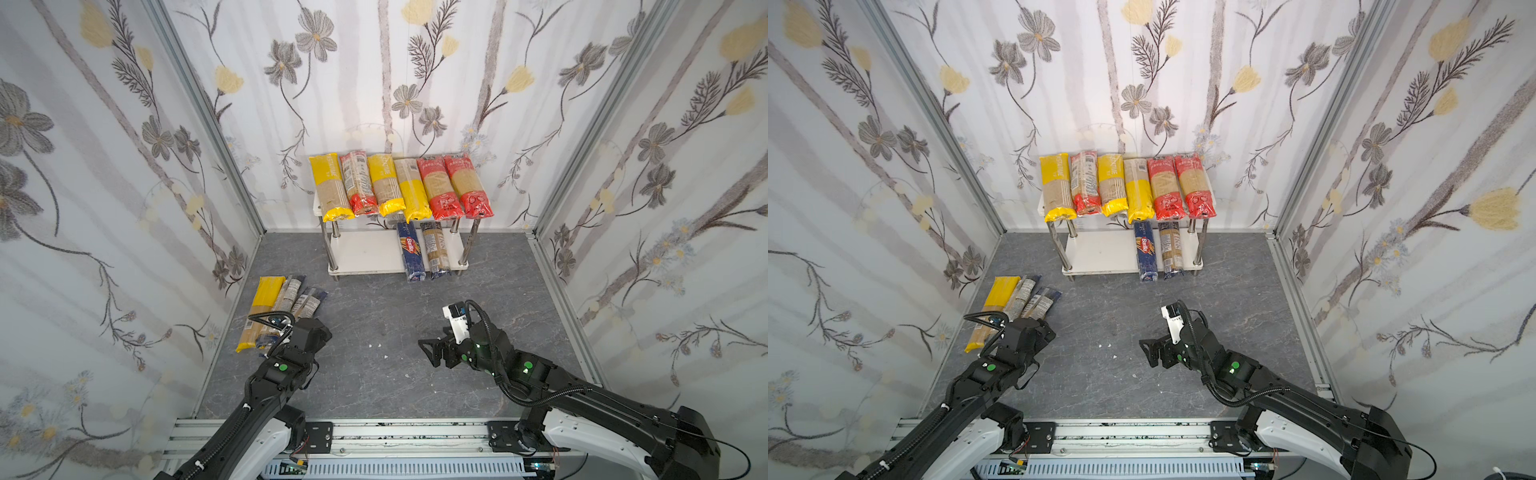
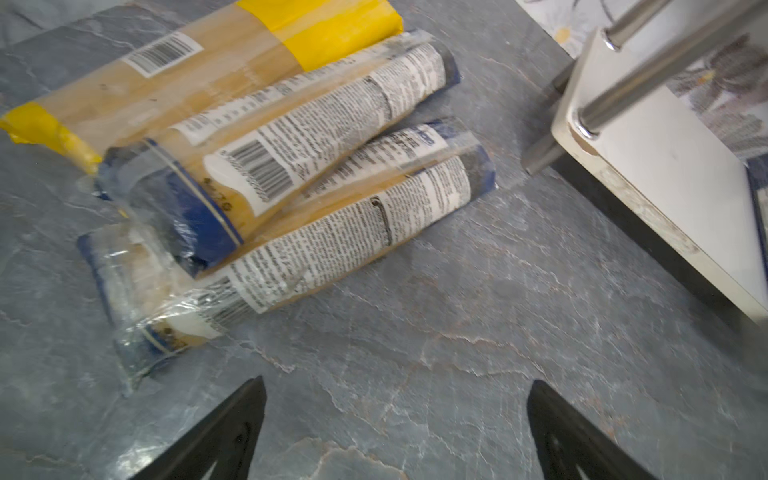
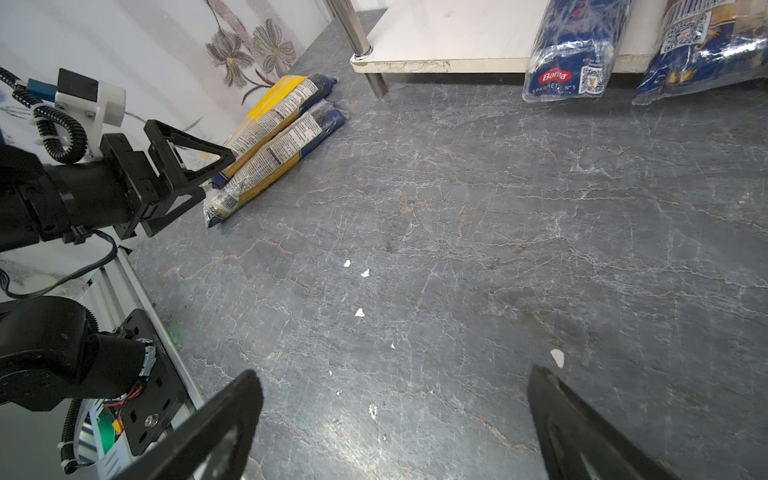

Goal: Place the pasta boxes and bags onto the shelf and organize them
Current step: 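Draw the right gripper back while the left gripper lowers onto the white-labelled packs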

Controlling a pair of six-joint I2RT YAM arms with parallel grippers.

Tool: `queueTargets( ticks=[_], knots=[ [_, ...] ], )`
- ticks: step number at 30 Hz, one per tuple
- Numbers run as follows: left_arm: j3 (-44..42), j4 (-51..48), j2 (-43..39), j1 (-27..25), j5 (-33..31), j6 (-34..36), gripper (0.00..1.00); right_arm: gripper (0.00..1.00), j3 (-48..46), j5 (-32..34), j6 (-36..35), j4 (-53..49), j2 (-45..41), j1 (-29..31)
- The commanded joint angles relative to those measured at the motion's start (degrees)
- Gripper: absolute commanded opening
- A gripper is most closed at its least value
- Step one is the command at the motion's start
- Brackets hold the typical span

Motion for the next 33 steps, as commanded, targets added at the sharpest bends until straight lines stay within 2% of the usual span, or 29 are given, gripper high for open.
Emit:
queueTargets(
  ticks=[1, 12, 16, 19, 23, 28, 33],
  knots=[
    [1.8, 0.13, 1.91, 5.37, 1.6, 1.37, 1.0, 1.0, -0.41, -1.65, -0.08, 2.84, -0.32, -0.42],
    [6.04, 2.51, 8.35, 20.31, 3.98, 3.61, 1.0, 1.0, -0.74, -5.94, -1.17, 2.79, -2.16, -5.35],
    [9.02, 3.77, 13.83, 24.08, 8.88, 6.07, 1.0, 1.0, -0.59, -7.69, -1.34, 2.75, -2.38, -7.8],
    [12.99, 3.69, 21.28, 24.81, 12.28, 8.71, 1.0, 1.0, -0.36, -8.4, -1.69, 2.47, -2.51, -8.42],
    [15.06, 3.8, 27.68, 24.84, 10.81, 9.09, 1.0, 1.0, 0.09, -8.68, -2.12, 2.14, -2.63, -9.04],
    [15.62, 3.77, 30.95, 24.96, 8.18, 9.04, 1.0, 1.0, 0.21, -9.05, -2.15, 1.5, -3.63, -9.55],
    [14.74, 4.01, 31.72, 24.75, 8.44, 8.9, 1.0, 1.0, 0.07, -8.87, -2.13, 0.73, -4.47, -9.92]
  ],
)
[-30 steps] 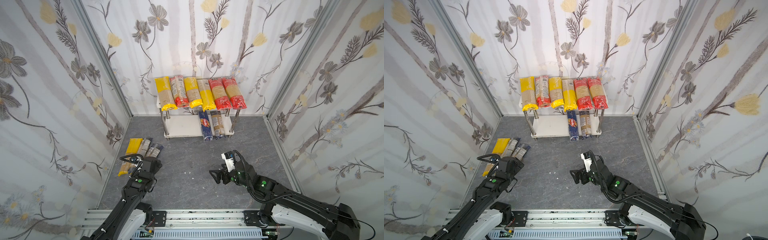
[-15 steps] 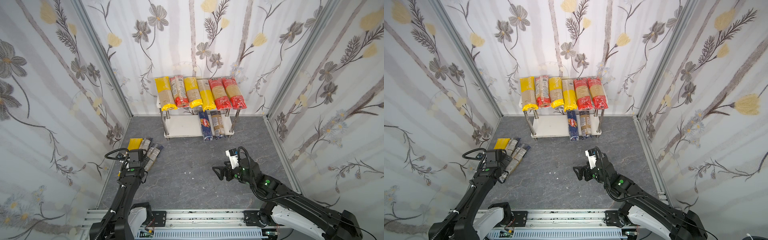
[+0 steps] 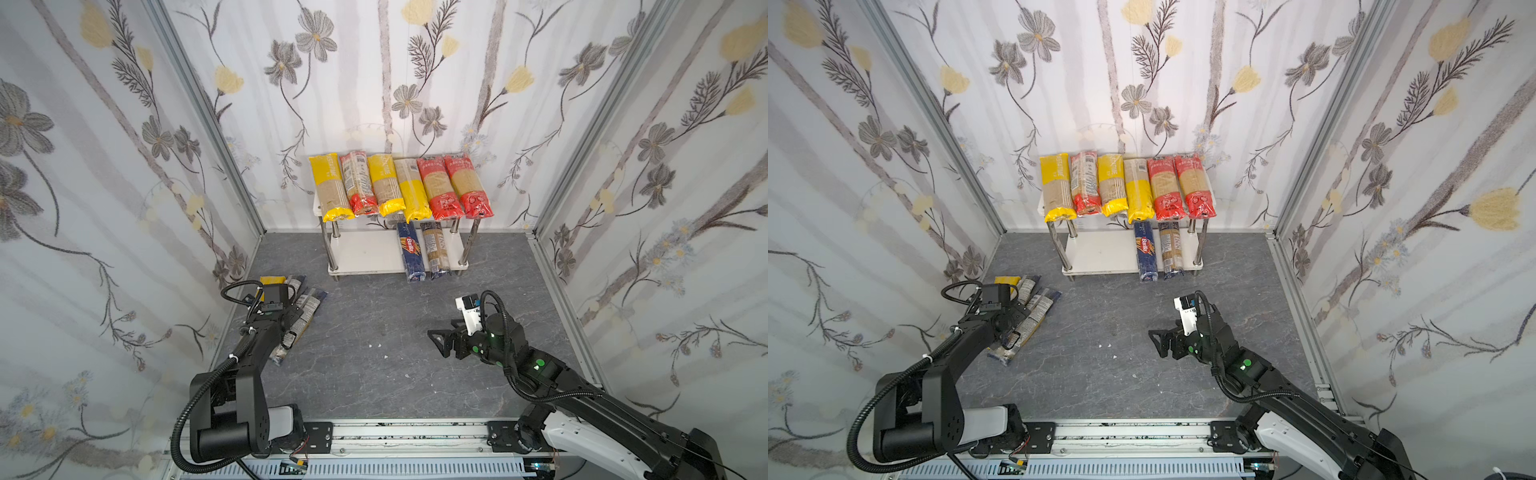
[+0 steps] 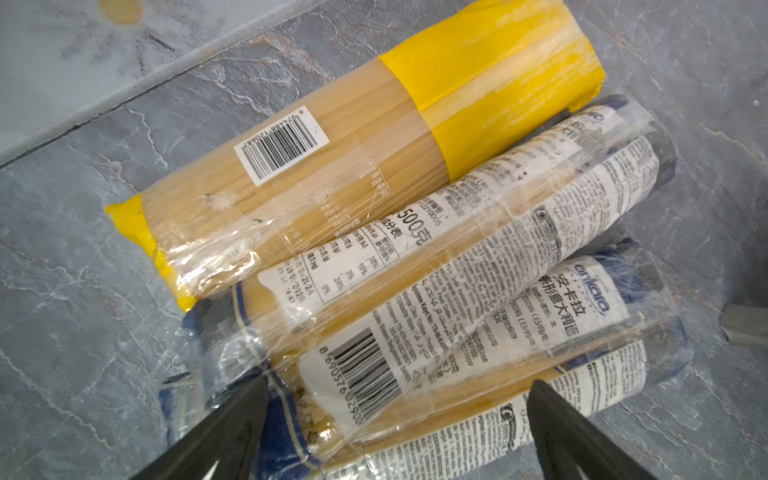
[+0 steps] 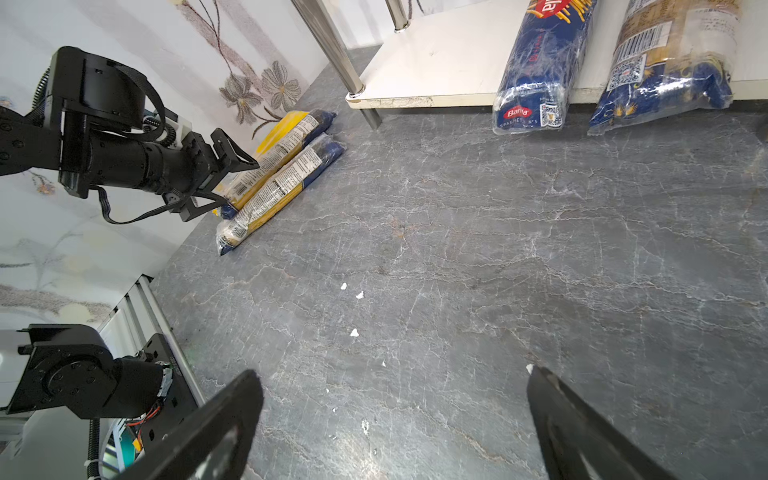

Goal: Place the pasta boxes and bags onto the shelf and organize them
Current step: 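Draw the right gripper back while the left gripper lowers onto the white-labelled packs, then close the left gripper on the end of a white-labelled spaghetti pack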

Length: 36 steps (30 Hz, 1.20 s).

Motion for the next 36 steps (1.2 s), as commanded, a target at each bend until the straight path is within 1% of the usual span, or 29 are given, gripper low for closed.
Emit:
queueTargets(
  ticks=[1, 6, 9, 13, 21, 26, 31, 35, 36],
  knots=[
    [-0.77, -0.04, 0.58, -0.27, -0.3, -0.09, 1.0, 1.0, 0.48, -0.46, -0.56, 1.12, -0.42, -0.16],
    [-2.36, 0.91, 1.88, -2.03, 1.57, -0.68, 1.0, 1.0, 0.76, -0.84, 0.0, 1.03, -0.92, -0.17],
    [-3.55, 2.14, 2.57, -4.09, 2.8, -1.35, 0.98, 1.0, 0.69, -0.81, 0.49, 0.94, -1.8, -0.19],
    [-5.06, 2.79, 2.39, -9.08, 1.67, -2.78, 0.97, 1.0, 0.66, -0.49, 0.84, 0.21, -3.06, -0.24],
    [-7.46, 2.89, 1.13, -16.72, 1.4, -5.66, 0.94, 1.0, -0.15, 0.94, 2.17, -2.02, -7.31, -0.24],
    [-8.11, 2.81, -0.49, -23.39, 1.13, -8.15, 0.94, 1.0, -0.56, 1.65, 2.49, -4.03, -9.53, -0.24],
    [-8.23, 2.57, -2.08, -28.78, 0.73, -9.6, 0.96, 1.0, -0.94, 1.16, 3.35, -4.82, -10.87, -0.16],
    [-9.95, 2.27, -2.89, -33.26, -0.93, -12.82, 0.99, 1.0, -0.96, 1.08, 3.79, -5.49, -11.92, -0.16],
    [-10.25, 1.99, -4.59, -34.6, -1.67, -13.73, 0.99, 1.0, -1.09, 1.2, 3.81, -5.56, -12.18, -0.16]
  ],
)
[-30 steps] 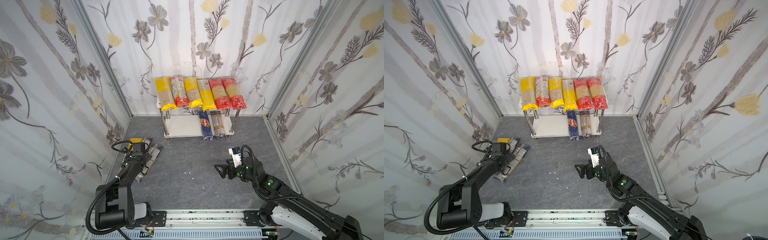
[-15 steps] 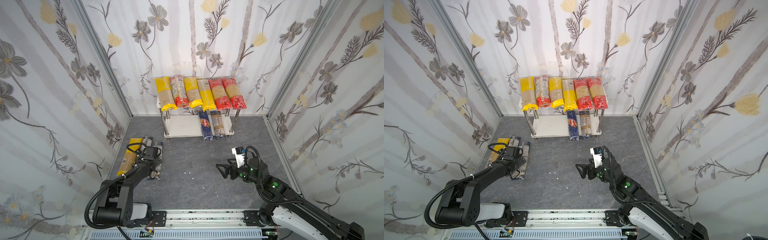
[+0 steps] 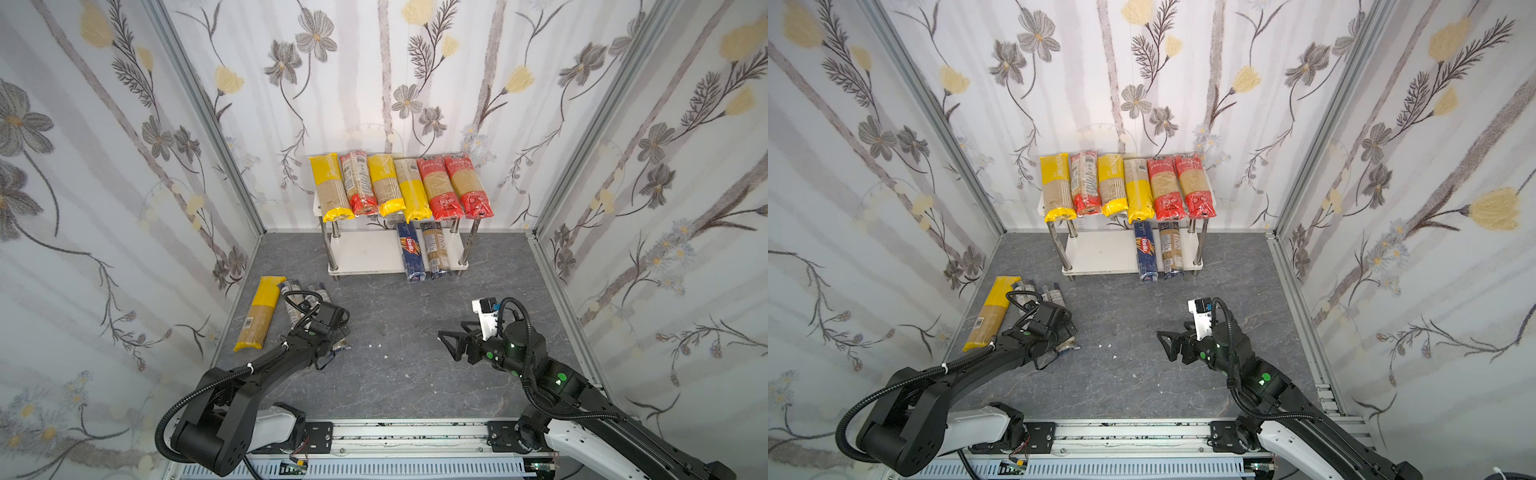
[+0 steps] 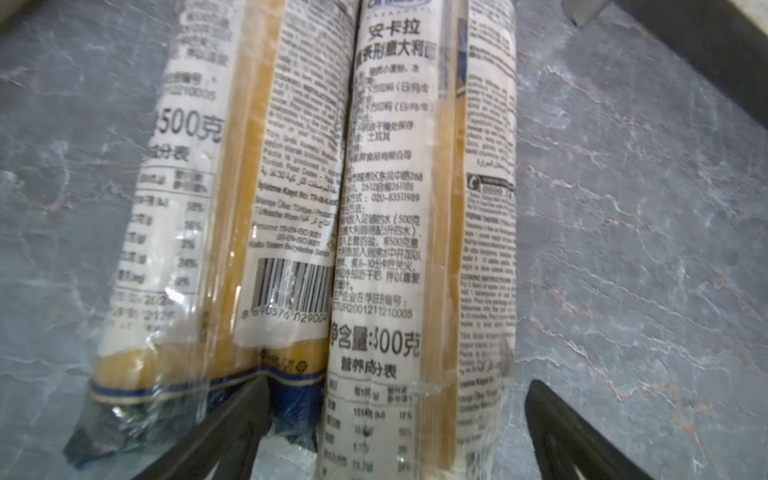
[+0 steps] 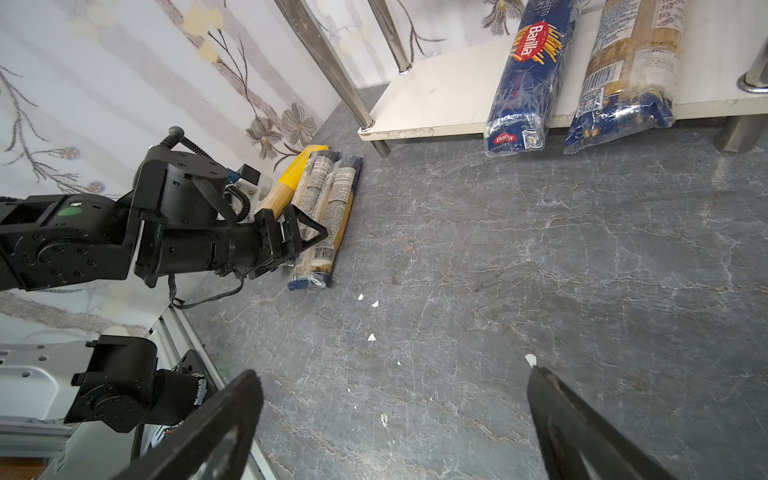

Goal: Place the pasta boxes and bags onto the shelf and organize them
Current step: 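Close the left gripper on the end of a white-labelled spaghetti pack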

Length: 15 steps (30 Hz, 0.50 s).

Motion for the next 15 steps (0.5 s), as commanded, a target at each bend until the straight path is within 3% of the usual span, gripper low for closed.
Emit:
queueTargets(
  ticks=[1, 9, 15],
  knots=[
    [-1.29, -3.12, -1.72, -3.34, 0.36, -5.58, 0.99, 1.0, -0.32, 0.57, 0.86, 0.03, -0.65, 0.06],
    [1.61, -4.92, -3.24, -12.37, -3.76, -10.14, 0.99, 1.0, -0.23, 1.0, 1.68, -0.14, -0.72, 0.06],
    [3.56, -4.86, 2.55, -12.89, -6.72, -8.87, 0.98, 1.0, 0.21, 0.97, 1.93, 0.21, -0.12, 0.14]
  ],
)
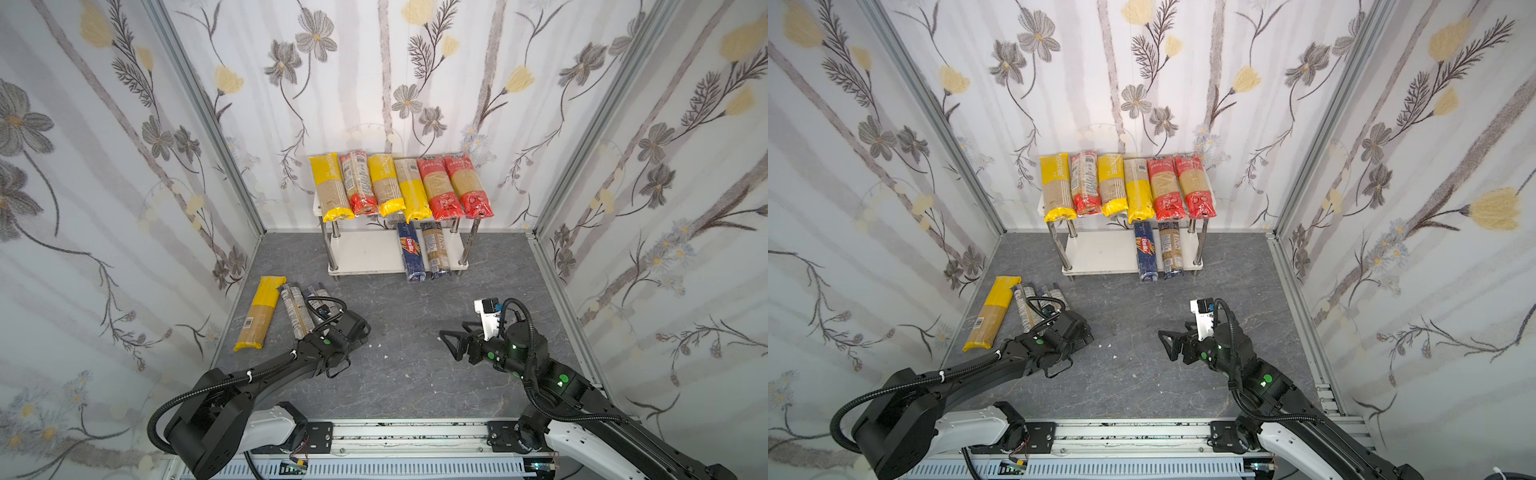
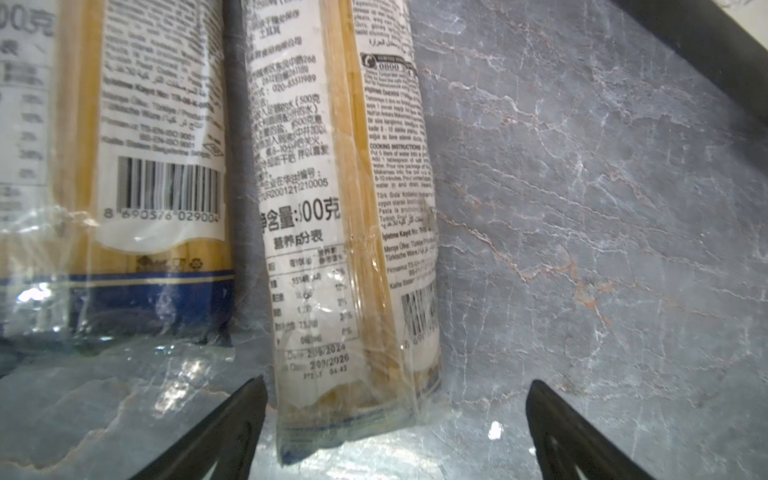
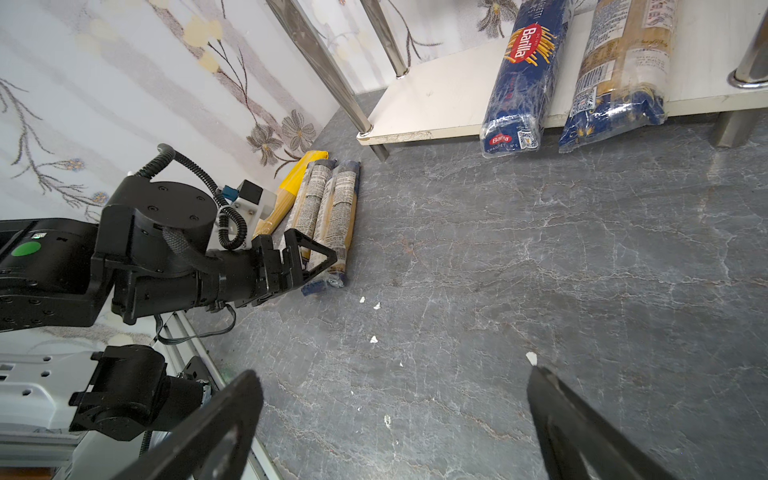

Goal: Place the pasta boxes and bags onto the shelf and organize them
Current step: 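Close the left gripper on the end of a white-labelled spaghetti pack, then lift the white-labelled pack upright with the left gripper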

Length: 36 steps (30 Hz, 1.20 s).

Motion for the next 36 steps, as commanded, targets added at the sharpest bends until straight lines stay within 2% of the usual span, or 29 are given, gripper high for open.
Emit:
queueTargets(
  ticks=[1, 11, 16, 21, 26, 28, 30, 32, 34, 36],
  knots=[
    [1.18, -0.31, 3.59, -0.02, -3.58, -0.46, 0.99, 1.0, 0.51, 0.16, 0.41, 0.49, 0.35, 0.1],
    [6.31, -0.19, 14.5, -0.05, -6.2, 0.12, 0.98, 1.0, 0.29, 1.04, 0.09, -0.16, 0.71, 0.06],
    [6.45, -0.02, 16.89, -0.01, -6.16, -0.42, 0.94, 1.0, 0.23, 1.48, -0.29, -0.34, 0.7, 0.06],
    [5.36, 0.41, 17.56, -0.1, -6.97, -0.64, 0.86, 1.0, 0.33, 1.51, -0.53, -0.35, 1.19, 0.06],
    [5.28, 1.38, 18.62, -0.02, -7.21, 0.06, 0.66, 1.0, 0.84, 1.4, -0.7, -0.32, 1.84, 0.07],
    [5.39, 1.73, 19.3, 0.01, -6.85, 0.53, 0.54, 1.0, 1.08, 1.31, -0.72, -0.41, 2.02, 0.07],
    [5.26, 2.04, 19.64, -0.04, -6.37, 0.88, 0.35, 1.0, 1.18, 1.44, -0.71, -0.42, 1.98, 0.06],
    [4.69, 2.09, 19.42, -0.12, -5.54, 1.07, 0.23, 1.0, 1.25, 1.53, -0.71, -0.51, 1.99, 0.06],
    [3.72, 2.01, 18.48, -0.24, -4.5, 1.17, 0.17, 1.0, 1.3, 1.71, -0.67, -0.6, 2.02, 0.06],
    [1.91, 2.0, 15.97, -1.02, -3.63, 0.17, 0.16, 1.0, 1.57, 1.66, -0.68, -0.57, 2.18, 0.06]
  ],
)
